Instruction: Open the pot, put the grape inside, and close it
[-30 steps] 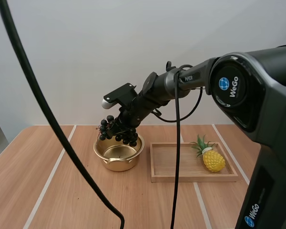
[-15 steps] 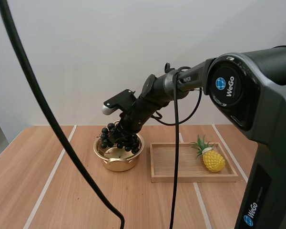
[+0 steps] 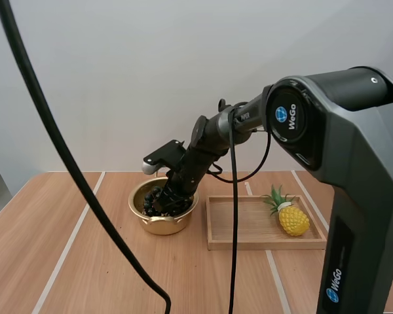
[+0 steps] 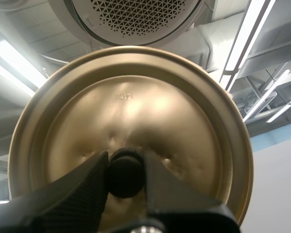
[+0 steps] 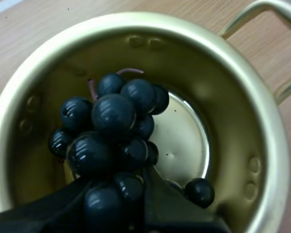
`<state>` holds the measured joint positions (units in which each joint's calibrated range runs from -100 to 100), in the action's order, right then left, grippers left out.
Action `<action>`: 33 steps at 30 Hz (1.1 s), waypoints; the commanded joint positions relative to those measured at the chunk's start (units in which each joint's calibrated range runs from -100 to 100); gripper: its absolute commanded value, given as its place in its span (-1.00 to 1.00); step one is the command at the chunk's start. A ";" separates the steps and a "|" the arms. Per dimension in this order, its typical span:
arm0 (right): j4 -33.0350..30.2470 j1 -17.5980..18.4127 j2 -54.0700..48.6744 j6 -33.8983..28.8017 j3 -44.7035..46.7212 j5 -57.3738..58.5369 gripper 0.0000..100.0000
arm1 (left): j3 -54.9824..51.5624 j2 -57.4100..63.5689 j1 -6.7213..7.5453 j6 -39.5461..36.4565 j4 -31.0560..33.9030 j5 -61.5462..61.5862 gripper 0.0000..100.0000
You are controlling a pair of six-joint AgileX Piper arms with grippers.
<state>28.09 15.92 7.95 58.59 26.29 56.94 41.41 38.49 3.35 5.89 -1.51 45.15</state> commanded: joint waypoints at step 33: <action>3.26 0.14 -4.99 -0.91 -4.25 -0.04 1.00 | 0.29 0.18 0.14 -0.58 0.06 -1.97 -1.00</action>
<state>30.98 16.08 4.86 58.29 22.78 54.96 41.41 38.49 3.35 5.89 -1.51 45.15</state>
